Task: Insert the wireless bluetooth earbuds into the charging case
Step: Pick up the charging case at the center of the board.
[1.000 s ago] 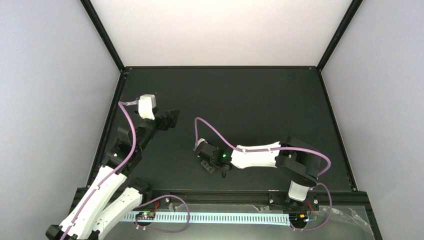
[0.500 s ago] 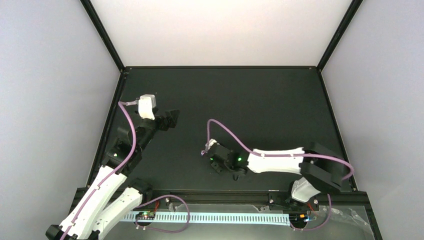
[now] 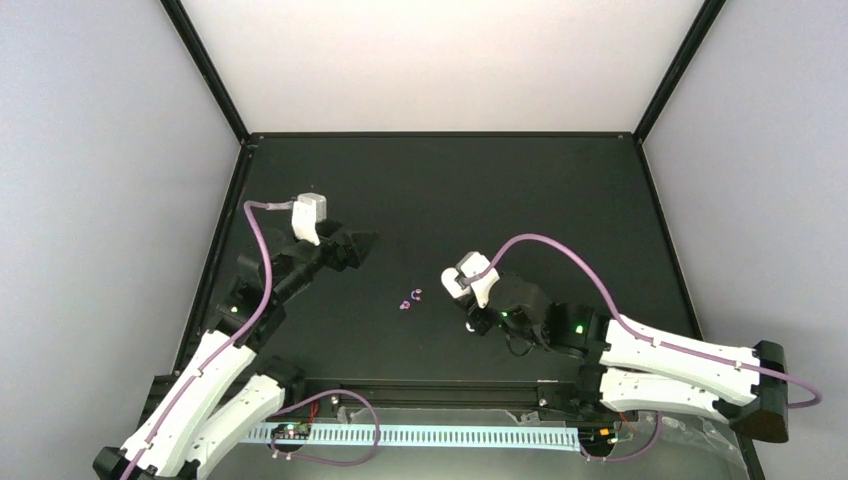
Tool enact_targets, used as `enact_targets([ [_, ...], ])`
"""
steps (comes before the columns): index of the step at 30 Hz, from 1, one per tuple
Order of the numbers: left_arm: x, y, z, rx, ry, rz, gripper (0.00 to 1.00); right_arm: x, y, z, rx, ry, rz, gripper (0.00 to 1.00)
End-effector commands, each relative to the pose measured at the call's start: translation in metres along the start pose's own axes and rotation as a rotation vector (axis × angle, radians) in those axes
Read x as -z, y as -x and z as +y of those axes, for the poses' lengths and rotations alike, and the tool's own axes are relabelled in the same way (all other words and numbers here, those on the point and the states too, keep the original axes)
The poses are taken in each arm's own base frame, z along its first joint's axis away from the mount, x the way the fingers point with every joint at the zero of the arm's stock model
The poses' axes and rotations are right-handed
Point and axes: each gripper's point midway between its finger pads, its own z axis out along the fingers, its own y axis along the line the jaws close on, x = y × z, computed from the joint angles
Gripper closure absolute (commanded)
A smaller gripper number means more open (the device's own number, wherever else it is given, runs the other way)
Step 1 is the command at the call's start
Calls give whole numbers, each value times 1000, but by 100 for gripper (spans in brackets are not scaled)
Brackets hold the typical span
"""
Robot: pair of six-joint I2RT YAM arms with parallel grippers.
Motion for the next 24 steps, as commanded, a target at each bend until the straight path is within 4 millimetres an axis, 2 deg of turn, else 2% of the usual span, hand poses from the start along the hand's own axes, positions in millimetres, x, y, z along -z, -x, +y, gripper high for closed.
enact_targets([
  [1,7,2,-71,36,-385,100,1,27,26,-17,106,-67,-50,65],
  [5,17,-12,-108,56,-620,191,1,45,41,-24,162,-84,-90,65],
  [9,16,-31,-123,-3,-670,267,1,51,44,-29,238,-116,-101,65],
  [14,17,-41,-154,-76,-737,304,1,49,44,-32,308,-144,-95,65],
  [24,-17,-45,-160,-70,-670,335,1,58,53,-29,405,-197,-136,65],
])
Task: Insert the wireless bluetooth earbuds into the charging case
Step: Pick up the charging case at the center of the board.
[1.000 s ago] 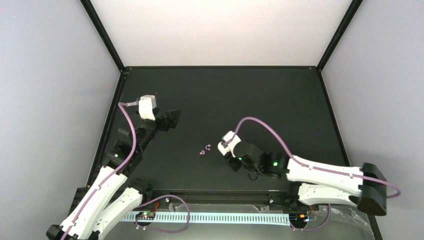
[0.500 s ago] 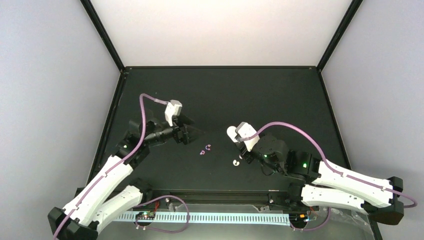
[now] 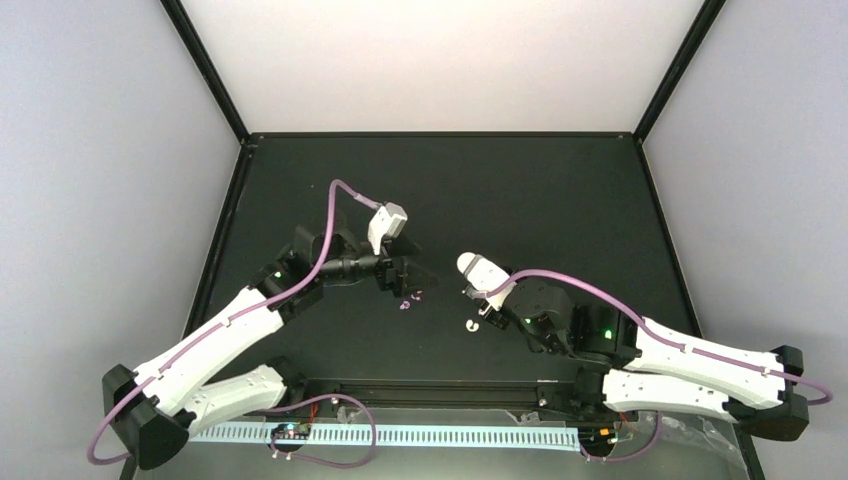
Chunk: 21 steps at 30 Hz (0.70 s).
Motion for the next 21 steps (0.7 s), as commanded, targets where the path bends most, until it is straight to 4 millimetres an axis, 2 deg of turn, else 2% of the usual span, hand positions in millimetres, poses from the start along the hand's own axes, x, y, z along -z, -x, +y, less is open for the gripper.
enact_targets([
  [1,-10,18,3,-4,17,-18,1,10,13,-10,57,-67,-46,65],
  [3,-15,21,4,12,7,-16,1,12,15,-9,78,-72,-55,65],
  [14,-35,30,-20,32,-103,-16,5,16,25,-4,126,-111,-88,65],
  [21,-50,22,-26,47,-146,24,16,16,25,-2,120,-114,-99,65],
])
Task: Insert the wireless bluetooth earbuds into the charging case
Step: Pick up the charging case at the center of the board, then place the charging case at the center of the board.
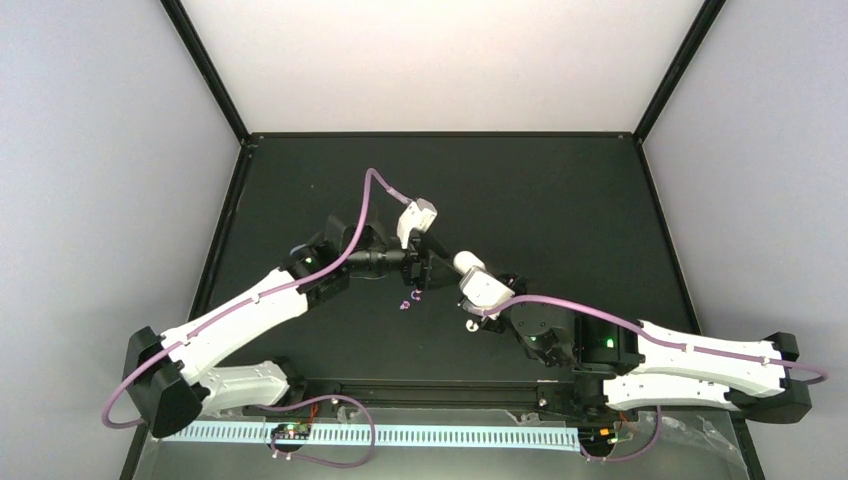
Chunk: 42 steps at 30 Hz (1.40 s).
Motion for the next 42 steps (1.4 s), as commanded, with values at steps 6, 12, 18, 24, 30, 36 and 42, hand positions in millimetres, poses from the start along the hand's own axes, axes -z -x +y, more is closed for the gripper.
enact_targets([
  [6,-9,23,-23,0,-103,-37,23,2,2,-4,-15,-36,-18,65],
  [12,-14,27,-22,35,-111,-41,28,2,1,-5,-23,-41,-19,65],
  [18,-16,26,-22,45,-117,-35,29,4,-2,-7,-35,-49,-21,65],
  [24,8,23,4,-9,120,-41,2,-7,-22,-29,-224,-157,66,64],
  [30,74,23,42,-46,458,-223,1,-37,-68,-49,-616,-181,189,63],
  [36,115,17,56,-74,634,-287,1,-73,-124,-46,-865,-261,329,63],
  [42,127,2,74,-69,754,-231,1,-99,-170,-32,-1061,-351,441,63],
])
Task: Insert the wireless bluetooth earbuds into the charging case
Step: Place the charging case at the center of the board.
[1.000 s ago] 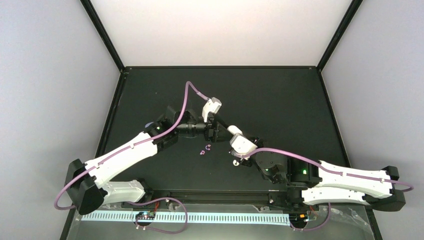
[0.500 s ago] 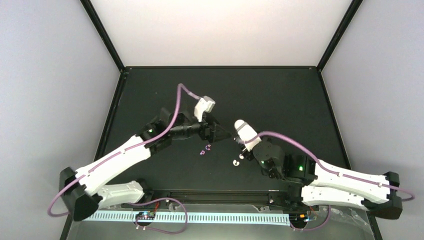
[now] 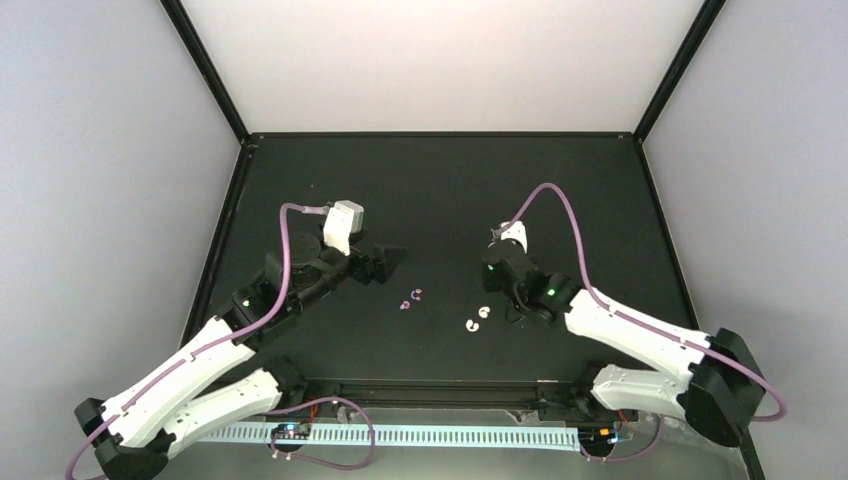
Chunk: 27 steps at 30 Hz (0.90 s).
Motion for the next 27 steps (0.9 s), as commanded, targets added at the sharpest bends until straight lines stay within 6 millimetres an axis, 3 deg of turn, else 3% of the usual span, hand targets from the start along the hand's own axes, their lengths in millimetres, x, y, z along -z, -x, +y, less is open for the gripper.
enact_targets([
  [1,2,-20,29,-47,148,65,1,-22,-11,-7,-270,-26,29,63],
  [6,5,-23,34,-61,169,65,1,-41,-30,-24,-384,-113,88,62],
  [16,9,-28,36,-64,172,80,1,-66,-70,-23,-439,-168,202,62],
  [27,10,-5,28,-139,167,84,1,-87,-70,-7,-472,-170,239,59],
])
